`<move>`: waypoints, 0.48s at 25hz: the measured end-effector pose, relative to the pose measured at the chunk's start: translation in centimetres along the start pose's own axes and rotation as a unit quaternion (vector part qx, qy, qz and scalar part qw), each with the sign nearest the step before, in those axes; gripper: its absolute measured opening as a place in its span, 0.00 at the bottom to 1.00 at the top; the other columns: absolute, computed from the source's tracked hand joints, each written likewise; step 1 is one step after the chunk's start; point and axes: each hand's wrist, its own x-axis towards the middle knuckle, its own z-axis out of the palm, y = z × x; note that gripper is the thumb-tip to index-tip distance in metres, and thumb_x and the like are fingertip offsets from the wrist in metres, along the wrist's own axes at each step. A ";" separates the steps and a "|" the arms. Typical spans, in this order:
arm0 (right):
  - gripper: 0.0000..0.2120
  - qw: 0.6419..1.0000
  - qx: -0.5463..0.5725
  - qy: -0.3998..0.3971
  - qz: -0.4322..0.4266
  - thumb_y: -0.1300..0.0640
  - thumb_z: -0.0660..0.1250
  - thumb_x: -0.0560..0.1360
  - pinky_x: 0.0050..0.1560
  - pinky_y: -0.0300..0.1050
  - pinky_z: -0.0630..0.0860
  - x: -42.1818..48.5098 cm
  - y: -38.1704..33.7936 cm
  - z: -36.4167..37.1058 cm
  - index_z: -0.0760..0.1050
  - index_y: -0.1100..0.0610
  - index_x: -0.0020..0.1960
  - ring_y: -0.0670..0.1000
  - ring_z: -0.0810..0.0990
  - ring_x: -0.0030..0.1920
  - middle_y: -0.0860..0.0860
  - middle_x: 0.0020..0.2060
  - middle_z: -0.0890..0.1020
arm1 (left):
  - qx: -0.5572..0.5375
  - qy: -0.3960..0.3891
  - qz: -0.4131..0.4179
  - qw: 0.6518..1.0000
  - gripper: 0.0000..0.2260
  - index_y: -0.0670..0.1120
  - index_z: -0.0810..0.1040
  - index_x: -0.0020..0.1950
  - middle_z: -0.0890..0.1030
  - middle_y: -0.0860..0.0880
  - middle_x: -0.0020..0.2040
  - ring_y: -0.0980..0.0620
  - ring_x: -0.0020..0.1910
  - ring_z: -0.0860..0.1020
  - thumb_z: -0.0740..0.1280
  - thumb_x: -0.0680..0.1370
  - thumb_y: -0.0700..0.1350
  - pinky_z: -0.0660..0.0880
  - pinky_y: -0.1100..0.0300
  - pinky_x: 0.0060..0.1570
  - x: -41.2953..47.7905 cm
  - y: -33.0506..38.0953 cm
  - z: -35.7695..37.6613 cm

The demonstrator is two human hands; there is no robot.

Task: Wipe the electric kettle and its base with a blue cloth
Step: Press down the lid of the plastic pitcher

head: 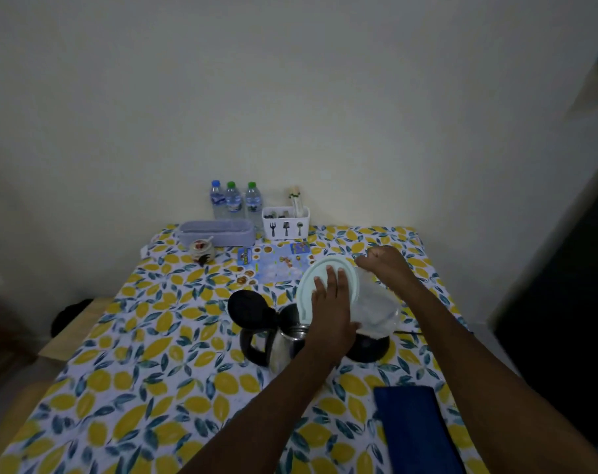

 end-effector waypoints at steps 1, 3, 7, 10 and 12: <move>0.23 1.000 -0.021 -0.005 -0.007 0.57 0.70 0.69 0.33 0.46 0.59 0.1 -0.4 0.0 0.58 0.53 0.24 0.50 0.62 0.26 0.50 0.23 0.62 | -0.009 0.004 -0.004 1.000 0.47 0.44 0.35 0.76 0.36 0.42 0.79 0.35 0.76 0.37 0.71 0.75 0.47 0.45 0.41 0.75 -0.1 -0.1 -0.1; 0.23 0.998 -0.057 -0.009 -0.016 0.56 0.70 0.68 0.32 0.46 0.60 0.3 -1.2 0.1 0.58 0.53 0.24 0.51 0.63 0.26 0.51 0.22 0.61 | -0.023 0.014 -0.009 1.000 0.47 0.43 0.36 0.77 0.37 0.42 0.79 0.34 0.77 0.37 0.71 0.75 0.46 0.46 0.42 0.76 -0.1 0.0 -0.2; 0.24 0.981 -0.182 -0.041 -0.054 0.54 0.68 0.70 0.31 0.47 0.57 1.2 -2.6 -0.1 0.55 0.54 0.26 0.51 0.61 0.27 0.51 0.24 0.59 | -0.081 0.049 -0.027 0.995 0.46 0.42 0.37 0.76 0.38 0.42 0.79 0.37 0.77 0.38 0.71 0.75 0.46 0.45 0.46 0.76 -0.4 0.6 -0.3; 0.23 0.963 -0.255 -0.056 -0.065 0.51 0.66 0.71 0.30 0.46 0.57 1.6 -3.5 0.1 0.56 0.55 0.26 0.52 0.63 0.29 0.51 0.25 0.60 | -0.099 0.081 -0.047 0.991 0.46 0.42 0.38 0.77 0.40 0.43 0.80 0.39 0.78 0.41 0.71 0.75 0.46 0.46 0.49 0.77 -0.8 1.1 -0.3; 0.24 0.962 -0.262 -0.044 -0.057 0.50 0.67 0.70 0.30 0.46 0.57 1.8 -4.0 0.2 0.57 0.56 0.25 0.52 0.64 0.28 0.52 0.24 0.62 | -0.115 0.092 -0.061 0.987 0.47 0.43 0.39 0.77 0.42 0.43 0.80 0.39 0.78 0.42 0.72 0.74 0.47 0.47 0.47 0.78 -0.8 1.4 -0.6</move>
